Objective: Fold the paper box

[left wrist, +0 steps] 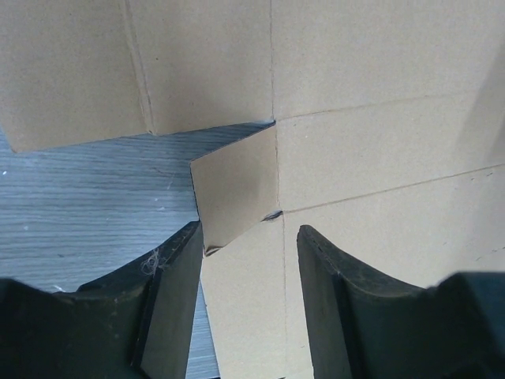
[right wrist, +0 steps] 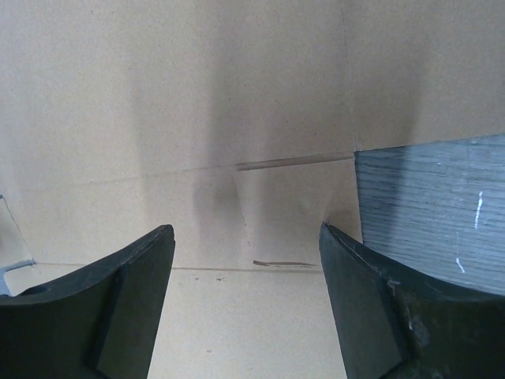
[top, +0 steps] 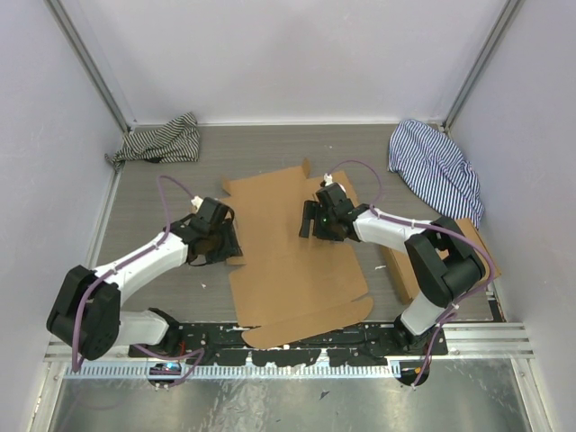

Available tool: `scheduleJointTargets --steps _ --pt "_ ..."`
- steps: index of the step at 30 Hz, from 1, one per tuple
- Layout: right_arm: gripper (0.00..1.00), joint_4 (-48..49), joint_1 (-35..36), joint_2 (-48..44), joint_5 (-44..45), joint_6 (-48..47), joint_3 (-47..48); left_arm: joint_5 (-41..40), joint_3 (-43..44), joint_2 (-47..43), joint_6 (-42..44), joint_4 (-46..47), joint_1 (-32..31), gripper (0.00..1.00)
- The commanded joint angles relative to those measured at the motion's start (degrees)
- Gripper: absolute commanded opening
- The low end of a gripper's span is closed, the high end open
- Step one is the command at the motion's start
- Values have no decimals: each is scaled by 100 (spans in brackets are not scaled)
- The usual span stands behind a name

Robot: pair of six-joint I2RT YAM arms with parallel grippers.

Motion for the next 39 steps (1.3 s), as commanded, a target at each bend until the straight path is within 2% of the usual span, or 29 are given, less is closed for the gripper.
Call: scheduleJointTargets --steps 1,15,21,25,29,33,36,39 --pt "79 -251 98 372 -358 94 -268 710 95 216 -360 1174 -164 56" --pt "79 -181 104 499 -448 117 -307 618 994 698 -501 1366 -692 56" --pt "79 -172 122 565 -489 123 -275 745 1269 1517 -514 1717 -833 56" --pt "79 -218 125 559 -475 133 -264 895 1444 1881 -483 1625 -850 52" --pt "79 -224 133 588 -470 137 -230 117 1182 1107 -419 1050 -863 54" --pt "79 -220 137 681 -521 140 -165 -1056 893 161 -376 87 -860 62" --pt "79 -216 148 713 -536 125 -124 -1502 637 -34 -384 -365 -856 64" --pt "79 -239 157 702 -530 116 -113 -1586 440 118 -378 -511 -828 66"
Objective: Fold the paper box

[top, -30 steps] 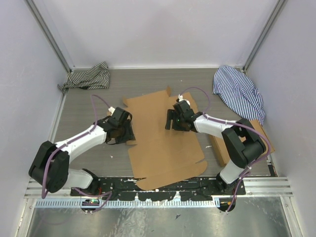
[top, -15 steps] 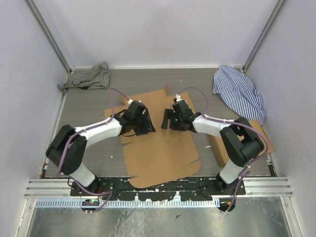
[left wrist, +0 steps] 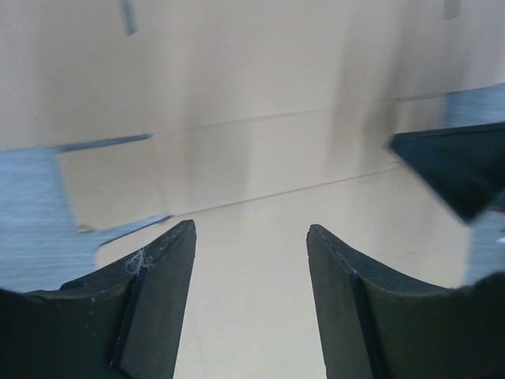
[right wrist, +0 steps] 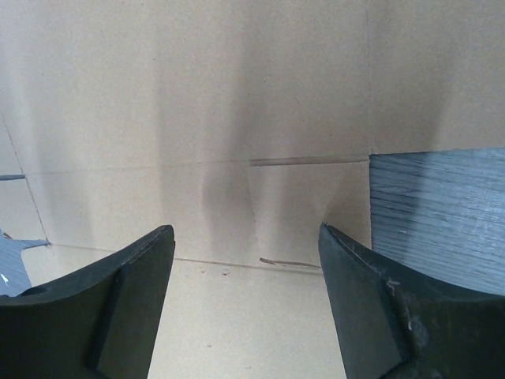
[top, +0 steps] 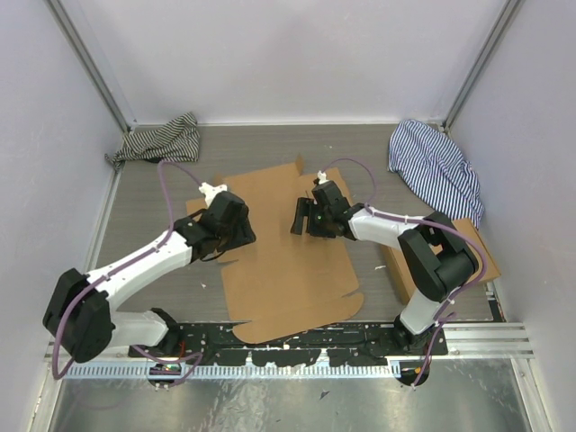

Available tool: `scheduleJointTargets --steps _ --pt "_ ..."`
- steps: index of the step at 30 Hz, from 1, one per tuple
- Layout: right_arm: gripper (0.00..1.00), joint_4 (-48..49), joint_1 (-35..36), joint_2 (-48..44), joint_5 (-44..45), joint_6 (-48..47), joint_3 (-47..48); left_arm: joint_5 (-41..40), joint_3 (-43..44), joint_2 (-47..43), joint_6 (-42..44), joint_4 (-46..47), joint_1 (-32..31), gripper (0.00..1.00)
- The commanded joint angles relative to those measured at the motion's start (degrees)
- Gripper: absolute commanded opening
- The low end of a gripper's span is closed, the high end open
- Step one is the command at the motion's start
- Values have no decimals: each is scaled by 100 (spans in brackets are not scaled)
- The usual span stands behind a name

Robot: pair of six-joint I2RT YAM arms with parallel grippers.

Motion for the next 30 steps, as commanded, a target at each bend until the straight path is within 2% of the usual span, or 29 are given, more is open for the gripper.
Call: scheduleJointTargets --steps 1,5,9,15,30 --pt "79 -777 123 398 -235 93 -239 -681 -397 310 78 -779 22 66" --pt "79 -825 117 320 -199 79 -272 -758 -475 430 102 -795 80 67" --pt "79 -858 122 251 -153 62 -297 -812 -650 115 97 -677 189 69" --pt "79 -824 124 267 -196 66 -319 -510 -957 51 234 -435 635 71" --pt "79 -830 124 154 -221 66 -369 -225 -1136 648 412 374 886 72"
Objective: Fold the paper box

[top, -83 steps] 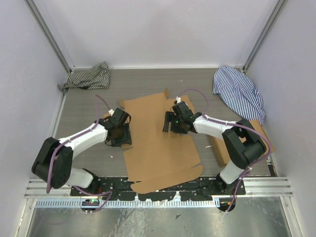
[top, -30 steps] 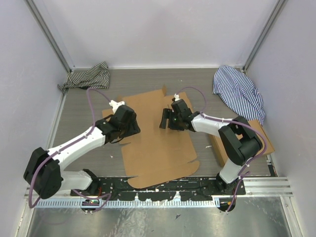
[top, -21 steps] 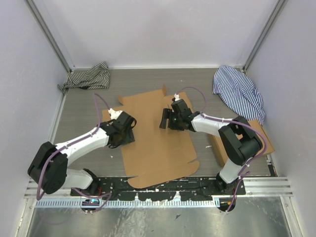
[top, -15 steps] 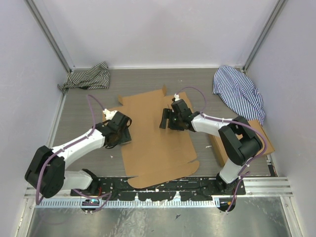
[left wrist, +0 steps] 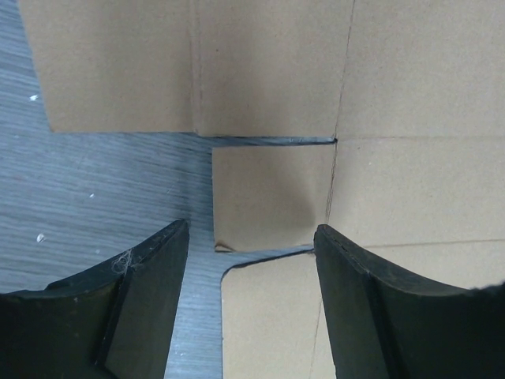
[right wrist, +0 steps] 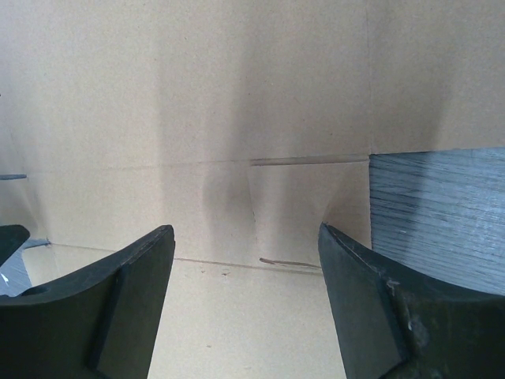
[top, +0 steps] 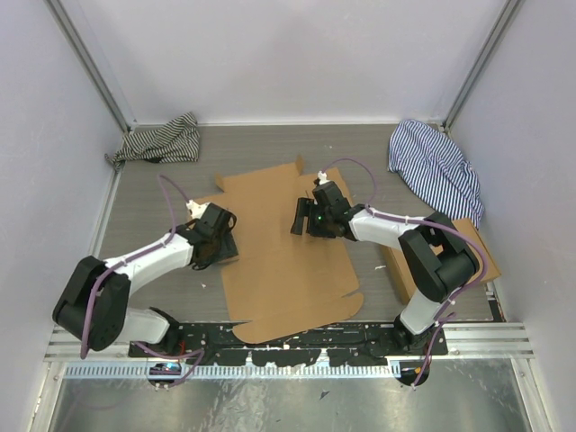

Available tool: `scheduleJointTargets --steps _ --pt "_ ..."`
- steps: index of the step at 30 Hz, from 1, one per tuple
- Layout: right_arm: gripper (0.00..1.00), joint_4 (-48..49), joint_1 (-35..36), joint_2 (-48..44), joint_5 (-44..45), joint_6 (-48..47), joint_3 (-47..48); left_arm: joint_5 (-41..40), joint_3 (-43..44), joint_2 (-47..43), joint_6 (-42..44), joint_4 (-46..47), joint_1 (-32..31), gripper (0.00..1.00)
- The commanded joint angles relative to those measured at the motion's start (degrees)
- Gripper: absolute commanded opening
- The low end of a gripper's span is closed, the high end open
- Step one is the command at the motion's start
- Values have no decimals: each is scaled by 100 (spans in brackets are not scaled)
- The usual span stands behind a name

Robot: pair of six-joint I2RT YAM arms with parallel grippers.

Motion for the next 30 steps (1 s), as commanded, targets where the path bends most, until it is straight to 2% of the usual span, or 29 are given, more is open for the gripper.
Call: scheduleJointTargets --steps 1,8,23,30 --pt "79 -856 114 172 -223 71 -342 117 -39 330 103 378 44 72" --pt "79 -839 111 201 -232 78 -370 419 -129 480 93 756 53 71" --pt "79 -765 122 302 -267 97 -386 769 207 -353 -1 471 53 68" --pt "79 -749 134 283 -311 98 -399 1071 318 -46 -69 926 49 66"
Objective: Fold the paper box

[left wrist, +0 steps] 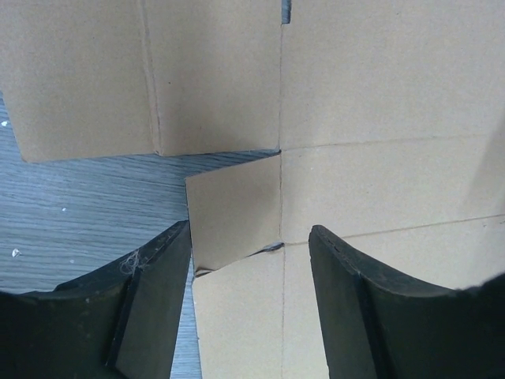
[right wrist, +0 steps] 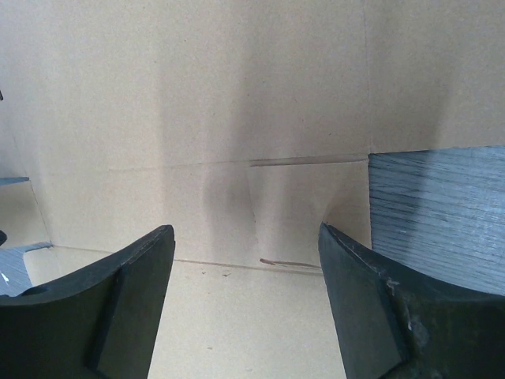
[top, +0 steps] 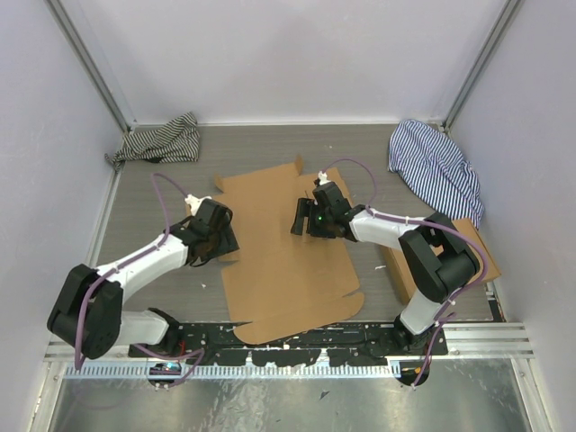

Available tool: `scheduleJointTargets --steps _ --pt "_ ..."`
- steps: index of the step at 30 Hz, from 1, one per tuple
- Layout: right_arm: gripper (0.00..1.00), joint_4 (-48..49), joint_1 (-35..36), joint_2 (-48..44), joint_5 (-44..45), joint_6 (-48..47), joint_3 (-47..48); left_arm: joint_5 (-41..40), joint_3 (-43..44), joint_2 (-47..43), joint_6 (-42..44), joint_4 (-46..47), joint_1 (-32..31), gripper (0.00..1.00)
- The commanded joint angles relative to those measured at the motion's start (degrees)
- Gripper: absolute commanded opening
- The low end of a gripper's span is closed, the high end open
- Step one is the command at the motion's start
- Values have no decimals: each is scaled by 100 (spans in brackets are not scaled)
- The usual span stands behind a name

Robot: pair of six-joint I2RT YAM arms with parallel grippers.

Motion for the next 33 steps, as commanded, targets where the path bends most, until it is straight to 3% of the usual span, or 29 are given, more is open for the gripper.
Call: scheduleJointTargets --steps 1,19,33 --pt "79 -836 138 286 -299 94 -334 687 280 280 -183 696 -38 66" --pt "79 -880 190 388 -340 107 -242 1167 641 223 -474 978 -68 63" --pt "79 -882 245 557 -368 138 -120 1375 1175 1590 -496 1295 -358 63"
